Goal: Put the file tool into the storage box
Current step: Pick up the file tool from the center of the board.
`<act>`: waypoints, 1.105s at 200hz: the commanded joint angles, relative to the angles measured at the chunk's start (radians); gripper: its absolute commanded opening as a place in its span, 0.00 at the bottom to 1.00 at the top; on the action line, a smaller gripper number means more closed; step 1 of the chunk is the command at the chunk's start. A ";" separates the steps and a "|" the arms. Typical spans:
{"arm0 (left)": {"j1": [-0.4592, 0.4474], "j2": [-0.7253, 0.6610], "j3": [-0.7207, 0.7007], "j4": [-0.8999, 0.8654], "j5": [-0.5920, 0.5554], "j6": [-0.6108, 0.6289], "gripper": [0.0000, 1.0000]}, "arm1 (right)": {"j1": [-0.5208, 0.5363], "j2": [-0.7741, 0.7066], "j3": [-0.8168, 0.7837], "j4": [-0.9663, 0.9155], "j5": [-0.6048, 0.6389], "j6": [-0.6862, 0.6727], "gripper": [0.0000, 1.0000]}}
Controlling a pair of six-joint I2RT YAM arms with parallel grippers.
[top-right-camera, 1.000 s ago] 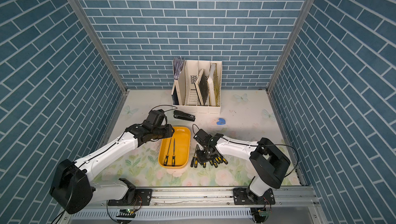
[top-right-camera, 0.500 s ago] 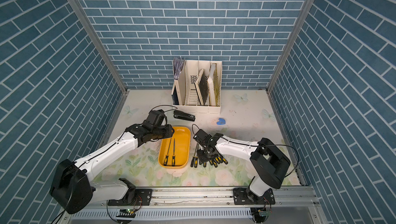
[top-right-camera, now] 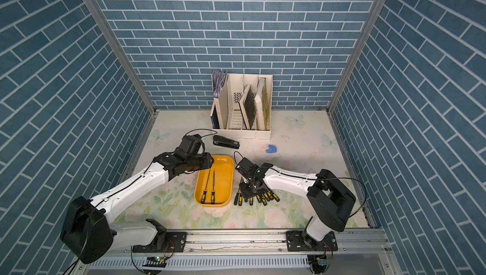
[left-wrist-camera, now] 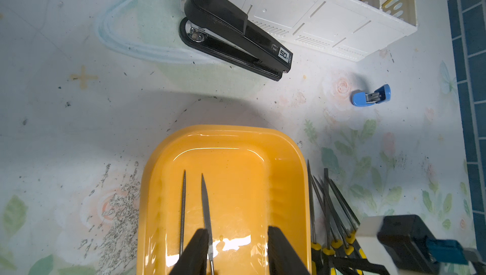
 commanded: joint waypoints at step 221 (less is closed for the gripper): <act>-0.033 -0.059 -0.037 0.142 0.158 -0.097 0.52 | 0.005 -0.185 -0.053 -0.127 0.057 0.030 0.13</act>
